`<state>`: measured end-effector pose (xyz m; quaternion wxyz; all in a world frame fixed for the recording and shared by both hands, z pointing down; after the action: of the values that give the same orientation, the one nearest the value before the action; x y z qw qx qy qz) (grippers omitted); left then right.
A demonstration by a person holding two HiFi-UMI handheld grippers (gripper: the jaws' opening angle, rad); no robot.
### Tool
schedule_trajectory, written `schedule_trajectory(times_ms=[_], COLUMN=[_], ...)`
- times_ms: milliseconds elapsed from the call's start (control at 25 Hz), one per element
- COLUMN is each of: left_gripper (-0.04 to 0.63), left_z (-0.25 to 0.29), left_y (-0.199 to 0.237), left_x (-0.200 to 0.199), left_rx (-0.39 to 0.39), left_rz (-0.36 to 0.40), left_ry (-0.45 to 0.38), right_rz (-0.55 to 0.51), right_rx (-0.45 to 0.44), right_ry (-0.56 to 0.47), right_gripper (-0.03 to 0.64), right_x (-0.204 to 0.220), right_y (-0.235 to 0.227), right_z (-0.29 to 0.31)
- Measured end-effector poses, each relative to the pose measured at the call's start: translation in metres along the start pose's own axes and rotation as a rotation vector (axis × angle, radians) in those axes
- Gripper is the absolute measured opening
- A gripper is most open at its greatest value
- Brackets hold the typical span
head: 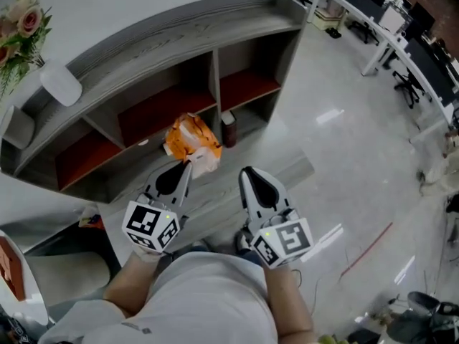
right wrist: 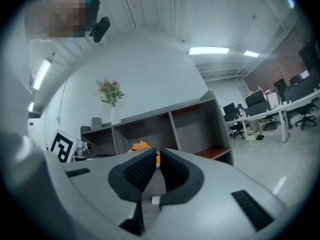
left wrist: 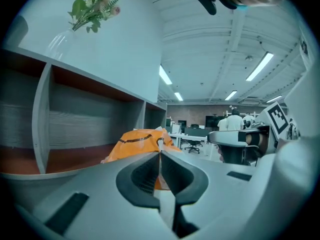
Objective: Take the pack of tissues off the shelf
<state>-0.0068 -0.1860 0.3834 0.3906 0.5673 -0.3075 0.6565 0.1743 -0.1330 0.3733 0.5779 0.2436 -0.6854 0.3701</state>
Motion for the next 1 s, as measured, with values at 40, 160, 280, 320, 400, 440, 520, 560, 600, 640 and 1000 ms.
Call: schedule_trajectory(times_ms=[40, 160, 280, 320, 400, 440, 520, 560, 600, 640, 1000], left_gripper=[0.02, 0.02, 0.02, 0.02, 0.02, 0.02, 0.02, 0.02, 0.02, 0.02, 0.02], left_z=[0.001, 0.002, 0.003, 0.003, 0.002, 0.002, 0.001, 0.001, 0.0, -0.001, -0.003], left_y=[0.0, 0.001, 0.003, 0.004, 0.006, 0.008, 0.011, 0.012, 0.013, 0.014, 0.021], left_x=[0.0, 0.001, 0.003, 0.004, 0.005, 0.005, 0.007, 0.007, 0.008, 0.009, 0.011], left_rx=[0.01, 0.032, 0.038, 0.037, 0.034, 0.032, 0.029, 0.026, 0.023, 0.02, -0.007], left_rz=[-0.003, -0.011, -0.009, -0.01, -0.012, -0.012, -0.011, -0.012, -0.013, -0.014, -0.026], left_ry=[0.002, 0.008, 0.014, 0.016, 0.017, 0.018, 0.022, 0.024, 0.026, 0.028, 0.031], right_rz=[-0.005, -0.008, -0.004, -0.005, -0.017, -0.029, -0.042, -0.041, -0.038, -0.036, -0.04], right_rx=[0.005, 0.016, 0.019, 0.018, 0.022, 0.027, 0.027, 0.021, 0.014, 0.008, 0.004], right_ry=[0.003, 0.009, 0.014, 0.018, 0.032, 0.039, 0.051, 0.055, 0.058, 0.061, 0.062], right_gripper=[0.032, 0.032, 0.032, 0.032, 0.032, 0.032, 0.031, 0.032, 0.032, 0.032, 0.031], right_x=[0.0, 0.002, 0.005, 0.005, 0.006, 0.006, 0.007, 0.008, 0.008, 0.009, 0.009], right_y=[0.001, 0.002, 0.003, 0.003, 0.004, 0.005, 0.006, 0.007, 0.008, 0.009, 0.007], right_z=[0.0, 0.0, 0.002, 0.003, 0.005, 0.006, 0.008, 0.01, 0.011, 0.013, 0.017])
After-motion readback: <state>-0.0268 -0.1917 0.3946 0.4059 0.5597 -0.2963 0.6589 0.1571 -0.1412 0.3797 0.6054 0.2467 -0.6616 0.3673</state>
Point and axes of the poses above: the fingertips, and each gripper's own axes: z forward along the fingers, y to its left, x out of its underside, the point moved 6 cm from there along -z, backward along the fingers, and after that the axes turned 13 degrees about -x, right-handed, at the moved point
